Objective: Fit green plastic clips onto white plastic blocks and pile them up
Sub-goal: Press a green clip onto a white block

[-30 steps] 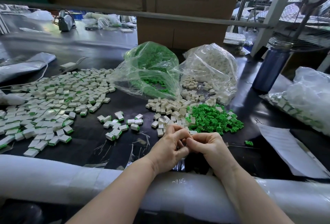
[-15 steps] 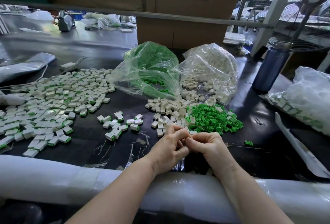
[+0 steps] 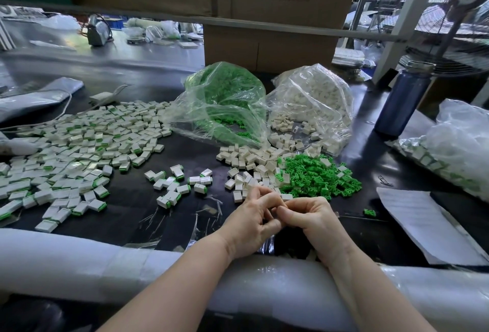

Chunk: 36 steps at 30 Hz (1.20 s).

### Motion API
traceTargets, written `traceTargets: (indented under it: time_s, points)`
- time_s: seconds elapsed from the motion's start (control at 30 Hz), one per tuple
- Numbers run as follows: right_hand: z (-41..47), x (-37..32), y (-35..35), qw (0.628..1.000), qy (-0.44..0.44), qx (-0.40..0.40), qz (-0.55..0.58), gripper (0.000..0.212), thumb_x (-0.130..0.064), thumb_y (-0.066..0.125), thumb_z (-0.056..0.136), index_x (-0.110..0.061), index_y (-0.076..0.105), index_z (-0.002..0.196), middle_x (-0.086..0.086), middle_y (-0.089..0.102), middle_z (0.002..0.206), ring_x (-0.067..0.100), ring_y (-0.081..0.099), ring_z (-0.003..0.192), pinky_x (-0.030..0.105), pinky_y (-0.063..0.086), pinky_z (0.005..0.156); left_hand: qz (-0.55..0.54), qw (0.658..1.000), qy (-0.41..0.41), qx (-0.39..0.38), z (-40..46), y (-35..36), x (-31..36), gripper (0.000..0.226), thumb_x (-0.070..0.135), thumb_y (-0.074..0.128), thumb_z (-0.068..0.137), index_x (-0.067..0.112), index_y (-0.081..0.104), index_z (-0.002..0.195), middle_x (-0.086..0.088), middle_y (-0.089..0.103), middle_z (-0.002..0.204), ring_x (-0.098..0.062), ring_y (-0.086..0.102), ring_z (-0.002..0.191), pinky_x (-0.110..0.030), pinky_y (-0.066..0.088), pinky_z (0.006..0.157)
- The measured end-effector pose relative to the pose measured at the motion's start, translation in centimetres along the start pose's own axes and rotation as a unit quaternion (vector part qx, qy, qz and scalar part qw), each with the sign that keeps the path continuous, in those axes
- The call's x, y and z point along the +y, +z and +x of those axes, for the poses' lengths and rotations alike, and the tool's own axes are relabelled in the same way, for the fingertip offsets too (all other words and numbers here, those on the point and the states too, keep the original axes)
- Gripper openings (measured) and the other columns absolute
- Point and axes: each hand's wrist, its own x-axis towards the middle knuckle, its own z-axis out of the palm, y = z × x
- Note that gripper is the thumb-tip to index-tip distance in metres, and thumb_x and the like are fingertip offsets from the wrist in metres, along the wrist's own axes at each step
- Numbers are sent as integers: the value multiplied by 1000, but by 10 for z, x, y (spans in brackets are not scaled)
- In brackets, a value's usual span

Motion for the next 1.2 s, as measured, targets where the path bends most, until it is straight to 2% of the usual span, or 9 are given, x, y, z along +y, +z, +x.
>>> traceTargets:
  time_s: [0.3, 0.57, 0.73, 0.97, 1.2]
  points:
    - [0, -1, 1, 1000, 4, 10, -7, 14, 2, 64, 79, -2, 75, 71, 22, 66, 70, 23, 61, 63, 26, 51, 59, -2, 1000, -11, -6, 0, 0, -1, 21, 9, 57, 84, 28, 51, 86, 5, 35, 110, -22, 54, 96, -33, 46, 92]
    - [-1, -1, 0, 1000, 6, 2, 3, 17, 3, 64, 78, -5, 75, 69, 15, 68, 64, 18, 64, 59, 23, 52, 55, -7, 1000, -17, -10, 0, 0, 0, 22, 8, 57, 84, 29, 51, 86, 6, 35, 108, -22, 53, 98, -34, 45, 94]
    - [-1, -1, 1, 1000, -3, -8, 11, 12, -2, 63, 81, 0, 74, 75, 14, 67, 69, 19, 63, 64, 24, 52, 59, -30, 999, -18, 8, 0, 0, 2, 33, 3, 53, 84, 35, 48, 80, 2, 37, 108, -28, 52, 98, -37, 47, 92]
    - [-1, -4, 1, 1000, 7, 1, -2, 17, 2, 64, 79, -4, 74, 68, 14, 66, 65, 16, 61, 59, 22, 50, 55, -10, 1000, -12, 1, -1, -1, 1, 33, 8, 55, 83, 40, 47, 77, 11, 36, 103, -22, 52, 97, -33, 45, 92]
    - [-2, -4, 1, 1000, 14, 11, -10, 16, 2, 66, 78, -5, 74, 67, 14, 66, 62, 17, 61, 56, 22, 50, 53, -1, 1000, -11, -3, 0, 0, 2, 30, 7, 56, 83, 36, 48, 81, 6, 36, 107, -22, 52, 99, -35, 43, 95]
